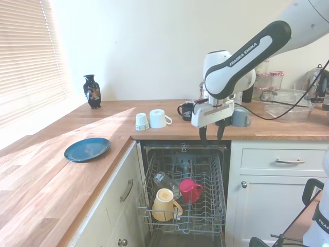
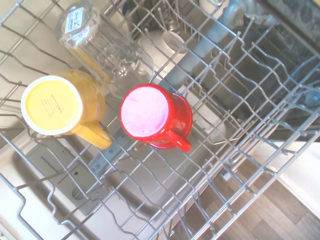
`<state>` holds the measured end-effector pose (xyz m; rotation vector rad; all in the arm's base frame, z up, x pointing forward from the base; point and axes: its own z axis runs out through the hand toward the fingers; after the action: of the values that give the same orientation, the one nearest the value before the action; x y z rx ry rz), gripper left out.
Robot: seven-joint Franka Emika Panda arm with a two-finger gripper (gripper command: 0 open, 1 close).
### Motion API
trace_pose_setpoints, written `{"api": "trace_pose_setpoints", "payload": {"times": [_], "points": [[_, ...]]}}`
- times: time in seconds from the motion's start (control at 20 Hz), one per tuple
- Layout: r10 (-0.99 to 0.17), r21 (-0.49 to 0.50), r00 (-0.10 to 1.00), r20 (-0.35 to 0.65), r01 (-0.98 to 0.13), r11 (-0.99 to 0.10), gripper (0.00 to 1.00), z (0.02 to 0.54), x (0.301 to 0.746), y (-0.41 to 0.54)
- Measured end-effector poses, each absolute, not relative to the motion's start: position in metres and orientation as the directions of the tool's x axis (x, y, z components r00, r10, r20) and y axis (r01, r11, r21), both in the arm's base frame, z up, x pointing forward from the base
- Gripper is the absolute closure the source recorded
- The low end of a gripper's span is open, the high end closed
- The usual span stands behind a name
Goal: Move a mug from dishwasher to table
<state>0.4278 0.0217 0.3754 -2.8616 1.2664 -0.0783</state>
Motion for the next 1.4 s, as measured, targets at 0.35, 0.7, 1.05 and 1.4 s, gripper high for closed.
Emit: {"api": "trace_pose_setpoints", "payload": {"times": [0.35, 0.7, 1.05, 1.4], "points": [[-0.722, -0.022, 0.69, 0.038, -0.722, -0.691, 0.0, 0.363, 0.427, 0.031], [-0.654, 0.053, 0.756, 0.025, -0.655, -0.754, 0.0, 0.286, 0.428, 0.084], [-0.584, 0.141, 0.812, 0.019, -0.58, -0.802, 0.0, 0.228, 0.436, 0.142], [-0.49, 0.168, 0.872, 0.008, -0.484, -0.859, 0.0, 0.183, 0.456, 0.165]]}}
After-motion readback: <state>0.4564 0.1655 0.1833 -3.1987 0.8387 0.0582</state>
